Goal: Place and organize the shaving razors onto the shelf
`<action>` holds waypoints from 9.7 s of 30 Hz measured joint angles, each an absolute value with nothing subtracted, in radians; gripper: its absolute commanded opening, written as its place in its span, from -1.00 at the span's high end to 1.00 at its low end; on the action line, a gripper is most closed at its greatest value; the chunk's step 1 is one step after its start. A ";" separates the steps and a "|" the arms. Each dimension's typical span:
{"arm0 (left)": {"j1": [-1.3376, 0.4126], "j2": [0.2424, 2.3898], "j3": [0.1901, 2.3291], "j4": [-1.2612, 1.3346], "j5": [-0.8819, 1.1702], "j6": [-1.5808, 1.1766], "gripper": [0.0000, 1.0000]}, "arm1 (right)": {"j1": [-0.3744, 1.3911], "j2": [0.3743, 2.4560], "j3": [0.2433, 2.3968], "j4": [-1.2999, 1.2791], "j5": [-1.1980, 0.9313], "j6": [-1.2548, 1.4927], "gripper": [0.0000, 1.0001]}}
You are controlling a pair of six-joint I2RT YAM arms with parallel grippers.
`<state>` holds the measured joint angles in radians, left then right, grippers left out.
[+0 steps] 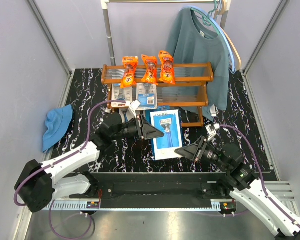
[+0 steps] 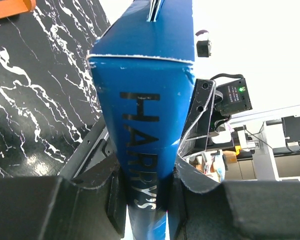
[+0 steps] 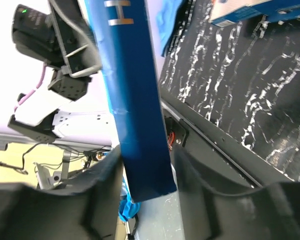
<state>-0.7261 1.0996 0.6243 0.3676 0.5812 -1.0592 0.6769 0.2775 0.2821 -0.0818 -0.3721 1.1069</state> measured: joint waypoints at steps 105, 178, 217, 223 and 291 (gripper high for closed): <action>-0.727 0.805 0.875 -0.902 -0.481 -0.696 -0.98 | 0.071 1.107 0.675 -0.374 -0.754 0.631 0.84; -1.103 1.633 1.091 -0.177 -0.061 -0.488 -0.01 | 0.069 1.423 0.664 0.028 -0.690 0.739 -0.43; -1.018 1.970 1.380 -0.145 -0.026 -0.421 -0.05 | 0.064 1.285 0.662 -0.056 -0.613 0.738 -0.57; -1.016 1.998 1.430 -0.198 -0.027 -0.394 -0.06 | 0.058 1.219 0.661 -0.107 -0.561 0.733 -0.62; -0.942 0.698 1.060 -0.934 -0.375 -0.380 -0.98 | 0.065 0.770 0.862 -0.807 -0.388 0.595 -0.99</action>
<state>-0.9421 0.6975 1.0595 -0.9337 -0.3752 -0.3801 0.0654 0.7704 0.8623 -0.8066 -0.3882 0.5949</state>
